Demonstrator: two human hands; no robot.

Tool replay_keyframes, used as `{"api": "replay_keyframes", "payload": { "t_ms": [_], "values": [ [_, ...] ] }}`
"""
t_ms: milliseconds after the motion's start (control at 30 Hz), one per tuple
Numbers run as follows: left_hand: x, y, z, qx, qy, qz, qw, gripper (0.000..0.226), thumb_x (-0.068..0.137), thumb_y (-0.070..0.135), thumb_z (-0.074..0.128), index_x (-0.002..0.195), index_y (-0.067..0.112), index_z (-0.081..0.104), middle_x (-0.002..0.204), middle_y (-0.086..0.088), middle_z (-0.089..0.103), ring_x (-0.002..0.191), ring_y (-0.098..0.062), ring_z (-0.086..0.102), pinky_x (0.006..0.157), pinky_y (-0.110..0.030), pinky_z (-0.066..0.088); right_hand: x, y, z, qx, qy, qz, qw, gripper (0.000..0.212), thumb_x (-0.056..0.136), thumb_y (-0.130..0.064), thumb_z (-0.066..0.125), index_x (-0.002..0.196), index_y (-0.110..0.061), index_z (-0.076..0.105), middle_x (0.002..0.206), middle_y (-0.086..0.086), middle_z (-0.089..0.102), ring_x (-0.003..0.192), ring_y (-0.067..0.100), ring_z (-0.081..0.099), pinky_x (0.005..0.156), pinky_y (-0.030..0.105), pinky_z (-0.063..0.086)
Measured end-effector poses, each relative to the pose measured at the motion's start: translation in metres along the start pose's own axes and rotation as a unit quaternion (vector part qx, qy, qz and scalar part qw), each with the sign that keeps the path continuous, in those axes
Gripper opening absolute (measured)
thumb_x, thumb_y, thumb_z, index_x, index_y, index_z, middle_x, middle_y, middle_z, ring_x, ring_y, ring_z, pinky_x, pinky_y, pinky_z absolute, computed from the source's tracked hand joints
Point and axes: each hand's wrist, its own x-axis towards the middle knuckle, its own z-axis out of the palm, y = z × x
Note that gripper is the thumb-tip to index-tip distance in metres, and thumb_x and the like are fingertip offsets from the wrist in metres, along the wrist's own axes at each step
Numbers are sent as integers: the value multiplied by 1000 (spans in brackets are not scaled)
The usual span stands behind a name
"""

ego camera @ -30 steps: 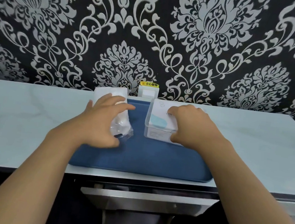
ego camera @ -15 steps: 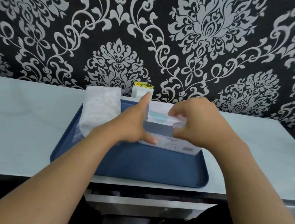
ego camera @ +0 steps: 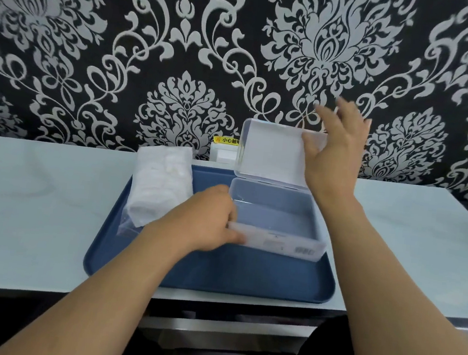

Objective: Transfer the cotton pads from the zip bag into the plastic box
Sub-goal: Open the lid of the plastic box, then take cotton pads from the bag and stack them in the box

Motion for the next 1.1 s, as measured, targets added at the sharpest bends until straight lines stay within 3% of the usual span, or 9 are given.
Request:
{"api": "replay_keyframes", "payload": {
  "t_ms": [100, 167, 367, 500, 600, 700, 867, 967, 1100],
  "values": [
    [-6, 7, 2, 45, 29, -7, 999, 44, 75, 55, 79, 68, 14, 68, 100, 2, 53, 87, -20, 58, 78, -40, 54, -9, -5, -10, -8, -90, 68, 994, 70, 87, -16, 74, 148, -19, 41, 160, 9, 26, 149, 27, 20, 122, 44, 20],
    [-7, 10, 5, 72, 56, -8, 996, 43, 75, 57, 78, 73, 16, 67, 100, 2, 56, 93, -20, 55, 78, -39, 53, -25, -16, -16, -4, -232, 18, 973, 66, 86, -26, 75, 145, -18, 45, 155, 7, 37, 143, 24, 34, 119, 37, 27],
    [-2, 17, 12, 107, 100, -16, 989, 37, 84, 53, 70, 90, 17, 69, 99, -3, 57, 108, -22, 52, 75, -36, 48, -65, -33, -37, 15, -600, -27, 799, 53, 91, -53, 60, 136, -25, 57, 136, -8, 59, 123, 13, 54, 107, 32, 40],
    [-15, 2, -9, -38, 75, 10, 996, 50, 72, 69, 71, 105, 32, 69, 105, 7, 67, 105, -13, 60, 89, -38, 53, -54, -30, -39, 89, -516, 4, 852, 41, 90, -47, 65, 120, -20, 69, 116, -6, 71, 107, 11, 65, 98, 33, 50],
    [-38, -26, -38, -209, 208, 14, 956, 36, 77, 49, 79, 109, 35, 70, 106, 14, 71, 100, -4, 66, 90, -35, 57, -51, -57, -39, 183, -378, -27, 907, 17, 89, -32, 71, 95, -17, 78, 85, -8, 75, 79, 5, 68, 79, 25, 54],
    [-62, -68, -57, -208, 278, -51, 936, 51, 74, 26, 86, 121, 32, 64, 118, 12, 65, 108, -9, 62, 92, -38, 55, -68, -109, -34, 225, -424, -106, 871, 7, 86, -18, 73, 87, -17, 80, 76, -6, 75, 69, 6, 65, 66, 14, 48],
    [-81, -107, -35, -117, 59, -128, 983, 117, 55, 45, 94, 152, 35, 28, 138, 10, 38, 126, -10, 45, 108, -33, 41, -123, -141, -3, 65, -540, -220, 810, 13, 94, -22, 54, 93, -22, 67, 87, 5, 63, 81, 27, 61, 70, 37, 51],
    [-77, -105, -27, -97, 126, -122, 980, 83, 73, 45, 82, 143, 33, 37, 128, 0, 53, 117, -20, 55, 100, -38, 46, -136, -138, 9, -41, -483, -220, 846, 20, 96, -15, 53, 117, -17, 52, 104, 8, 61, 79, 29, 55, 62, 36, 41],
    [-72, -94, -25, -22, 171, -139, 975, 50, 93, 40, 60, 139, 25, 46, 119, -7, 63, 109, -32, 59, 91, -42, 48, -131, -143, 18, -82, -415, -180, 888, 17, 92, -10, 58, 102, -19, 48, 96, 3, 58, 73, 30, 55, 58, 36, 37]
  ]
}}
